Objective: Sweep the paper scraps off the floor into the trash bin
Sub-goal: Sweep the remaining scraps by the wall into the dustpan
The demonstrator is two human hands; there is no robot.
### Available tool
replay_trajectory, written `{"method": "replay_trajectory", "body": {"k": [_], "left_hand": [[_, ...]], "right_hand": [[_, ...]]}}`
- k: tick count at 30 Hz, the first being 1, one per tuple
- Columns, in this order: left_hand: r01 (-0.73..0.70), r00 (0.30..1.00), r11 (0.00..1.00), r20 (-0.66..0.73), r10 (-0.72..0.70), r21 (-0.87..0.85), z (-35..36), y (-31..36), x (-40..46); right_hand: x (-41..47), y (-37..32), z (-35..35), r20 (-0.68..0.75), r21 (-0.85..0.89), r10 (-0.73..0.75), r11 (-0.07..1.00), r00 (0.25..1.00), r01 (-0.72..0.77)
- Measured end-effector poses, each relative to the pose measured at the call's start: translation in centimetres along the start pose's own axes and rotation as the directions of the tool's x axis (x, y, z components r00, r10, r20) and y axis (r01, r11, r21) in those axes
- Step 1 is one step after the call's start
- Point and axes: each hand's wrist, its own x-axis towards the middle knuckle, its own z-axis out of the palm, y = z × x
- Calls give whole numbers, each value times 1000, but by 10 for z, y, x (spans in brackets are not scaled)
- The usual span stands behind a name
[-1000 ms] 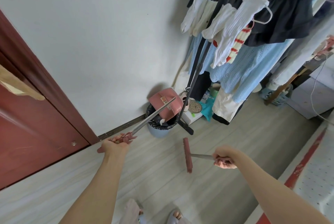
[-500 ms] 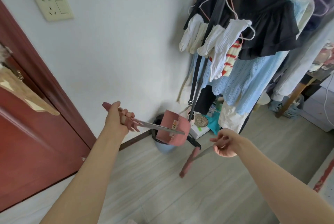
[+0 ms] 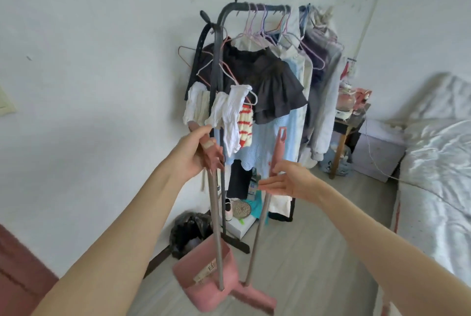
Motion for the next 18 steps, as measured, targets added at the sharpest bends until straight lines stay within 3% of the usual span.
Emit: {"method": "replay_trajectory", "body": {"k": [2,4,7,9,12,18], "left_hand": [[22,998,996,61,-27,85,25,3,1],[33,991,982,118,-57,188,51,3,3],[37,981,961,174,-87,274,79,3,6],[27,967,937,230,-113,348,96,2,4],[-25,920,913,367,-138,406,116,1,-10],[-1,762,906,587,-273,423,124,-13,-44]], "right_hand": [[-17,0,-10,-161,-258,-131,962,978,86],[-38,-1,-19,-273,-546,-287,832,918,98],[-58,2,-20,-382,-724,-436,689,815,30],[-72,6,-17,-470,-662,-482,747,739,67],[-93,19,-7,-623,-424,-450,882,640,208],[-140,60,16,-797,-246,-364,924,481,292]]}}
